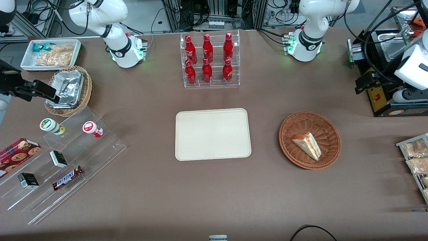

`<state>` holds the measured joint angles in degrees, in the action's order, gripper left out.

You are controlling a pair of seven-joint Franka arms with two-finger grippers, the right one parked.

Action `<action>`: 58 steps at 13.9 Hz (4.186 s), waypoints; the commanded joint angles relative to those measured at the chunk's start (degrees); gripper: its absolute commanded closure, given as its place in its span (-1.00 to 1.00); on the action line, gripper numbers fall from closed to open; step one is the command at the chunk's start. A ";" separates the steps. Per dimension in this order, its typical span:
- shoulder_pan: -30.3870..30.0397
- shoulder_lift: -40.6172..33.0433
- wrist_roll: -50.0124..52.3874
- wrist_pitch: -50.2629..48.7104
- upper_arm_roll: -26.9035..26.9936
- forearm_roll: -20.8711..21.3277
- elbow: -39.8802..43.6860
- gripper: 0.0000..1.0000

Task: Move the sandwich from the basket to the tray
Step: 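Move the left gripper over the wicker basket holding the sandwich, then lower the open left gripper onto the wrapped sandwich in the basket, then close the left gripper on the sandwich and lift it, then carry the sandwich with the left gripper over the cream tray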

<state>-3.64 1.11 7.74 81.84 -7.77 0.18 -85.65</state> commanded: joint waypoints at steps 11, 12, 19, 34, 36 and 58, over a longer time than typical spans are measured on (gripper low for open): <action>0.22 5.74 12.62 11.20 -0.76 3.43 -10.82 -1.00; 0.65 5.83 15.26 16.64 -0.84 3.43 -14.86 -1.00; 5.66 7.50 43.21 51.02 -0.93 3.43 -36.59 -1.00; 6.63 17.70 46.49 65.12 -0.41 4.13 -38.28 0.76; 6.54 17.26 46.58 64.68 0.29 4.75 -37.49 0.90; 43.72 35.26 48.95 49.81 -1.46 9.29 -5.32 0.87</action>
<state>38.68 34.20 56.59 129.96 -10.00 6.24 -93.11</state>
